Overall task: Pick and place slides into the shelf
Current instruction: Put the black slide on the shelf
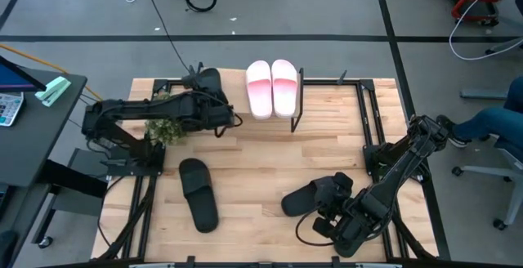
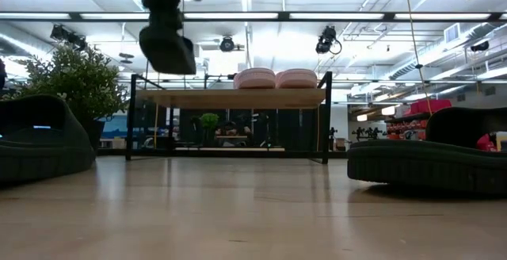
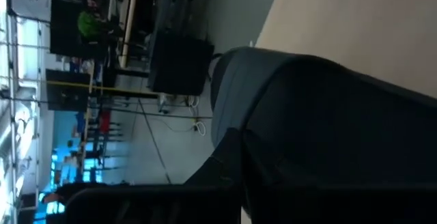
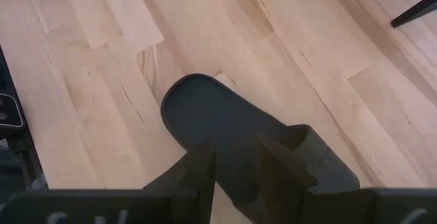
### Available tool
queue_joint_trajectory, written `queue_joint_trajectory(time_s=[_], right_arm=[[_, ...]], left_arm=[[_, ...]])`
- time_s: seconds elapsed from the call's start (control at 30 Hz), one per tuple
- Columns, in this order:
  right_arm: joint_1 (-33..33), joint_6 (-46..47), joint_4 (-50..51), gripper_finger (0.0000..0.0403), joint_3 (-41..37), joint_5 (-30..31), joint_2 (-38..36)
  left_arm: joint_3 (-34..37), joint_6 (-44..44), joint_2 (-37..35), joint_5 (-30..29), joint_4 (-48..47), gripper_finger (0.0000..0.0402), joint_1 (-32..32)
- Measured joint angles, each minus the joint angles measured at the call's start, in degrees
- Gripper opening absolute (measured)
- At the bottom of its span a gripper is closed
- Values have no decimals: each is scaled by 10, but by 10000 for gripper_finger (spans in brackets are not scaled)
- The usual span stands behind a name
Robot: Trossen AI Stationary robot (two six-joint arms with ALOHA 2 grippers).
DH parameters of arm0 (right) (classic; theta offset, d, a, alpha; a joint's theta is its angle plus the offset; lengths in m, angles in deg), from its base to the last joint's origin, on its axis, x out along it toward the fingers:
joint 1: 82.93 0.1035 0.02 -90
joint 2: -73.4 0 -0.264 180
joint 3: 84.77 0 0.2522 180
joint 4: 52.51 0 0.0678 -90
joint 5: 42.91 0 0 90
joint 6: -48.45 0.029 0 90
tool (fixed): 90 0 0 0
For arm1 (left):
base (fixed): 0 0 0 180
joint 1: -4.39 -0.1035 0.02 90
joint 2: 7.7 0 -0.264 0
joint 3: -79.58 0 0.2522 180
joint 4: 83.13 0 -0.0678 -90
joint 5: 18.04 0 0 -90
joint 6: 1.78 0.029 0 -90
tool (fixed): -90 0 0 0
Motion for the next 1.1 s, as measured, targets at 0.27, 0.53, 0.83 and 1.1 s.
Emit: queue_joint_trajectory(time_s=[0.27, 0.53, 0.83, 1.1], right_arm=[[0, -4, 0, 107, 0, 0, 0], [0, -18, 0, 107, 0, 0, 0], [0, -20, 0, 107, 0, 0, 0], [0, -16, 0, 107, 0, 0, 0]], left_arm=[[133, 140, -48, 0, 199, 0, -43], [172, 252, -57, 35, 345, 0, -75], [172, 256, -57, 64, 358, 4, -152], [172, 246, -57, 96, 355, 14, -193]])
